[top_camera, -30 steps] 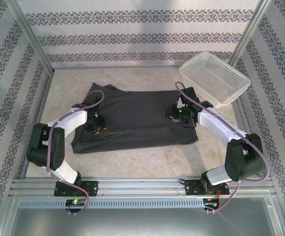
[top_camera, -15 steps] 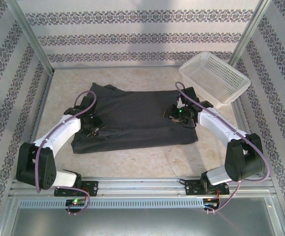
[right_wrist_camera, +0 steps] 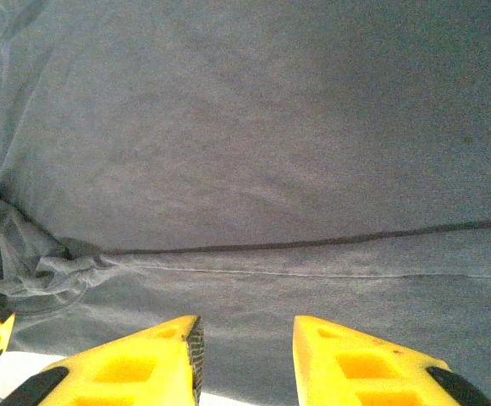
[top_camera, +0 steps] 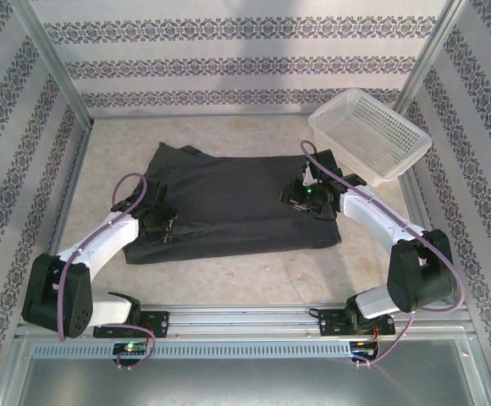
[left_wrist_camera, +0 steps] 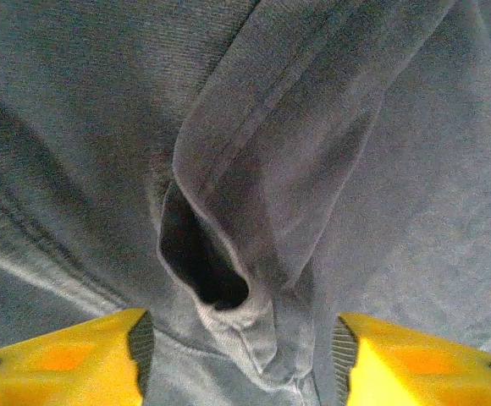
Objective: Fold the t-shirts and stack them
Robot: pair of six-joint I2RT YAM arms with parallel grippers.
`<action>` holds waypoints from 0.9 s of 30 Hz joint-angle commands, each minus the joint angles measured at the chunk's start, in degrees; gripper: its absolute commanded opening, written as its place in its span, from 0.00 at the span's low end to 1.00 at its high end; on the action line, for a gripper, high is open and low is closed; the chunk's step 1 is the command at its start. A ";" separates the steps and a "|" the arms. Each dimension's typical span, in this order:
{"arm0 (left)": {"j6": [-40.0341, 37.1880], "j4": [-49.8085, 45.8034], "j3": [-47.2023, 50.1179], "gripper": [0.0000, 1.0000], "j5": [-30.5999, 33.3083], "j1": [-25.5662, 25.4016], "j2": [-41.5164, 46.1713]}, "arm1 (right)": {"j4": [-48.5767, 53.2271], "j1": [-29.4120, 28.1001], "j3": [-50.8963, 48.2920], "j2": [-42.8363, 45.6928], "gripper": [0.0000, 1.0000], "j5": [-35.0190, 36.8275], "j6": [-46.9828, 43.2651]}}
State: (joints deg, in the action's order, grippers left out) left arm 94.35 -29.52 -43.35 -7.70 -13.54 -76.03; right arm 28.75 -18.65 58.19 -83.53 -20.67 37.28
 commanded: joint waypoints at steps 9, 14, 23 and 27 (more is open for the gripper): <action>4.48 3.64 -1.20 0.02 0.01 -1.30 -3.13 | -0.10 -0.33 -1.16 1.41 0.33 0.14 0.16; -7.02 1.00 -9.83 0.00 -1.05 -1.31 -8.65 | -0.86 0.04 -0.86 2.21 0.31 0.32 0.69; -31.94 -10.00 -27.64 0.00 -6.72 -2.73 -25.18 | -1.33 2.21 0.79 2.41 0.30 -1.56 1.55; -39.13 -12.88 -32.01 0.00 -7.60 -4.54 -29.96 | -1.48 2.55 0.02 2.86 0.30 -1.91 1.91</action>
State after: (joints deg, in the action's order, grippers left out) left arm 65.32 -36.01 -72.90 -13.74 -16.32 -104.12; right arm 27.55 -16.60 57.69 -81.69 -21.34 38.37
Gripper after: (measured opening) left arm 0.052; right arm 0.300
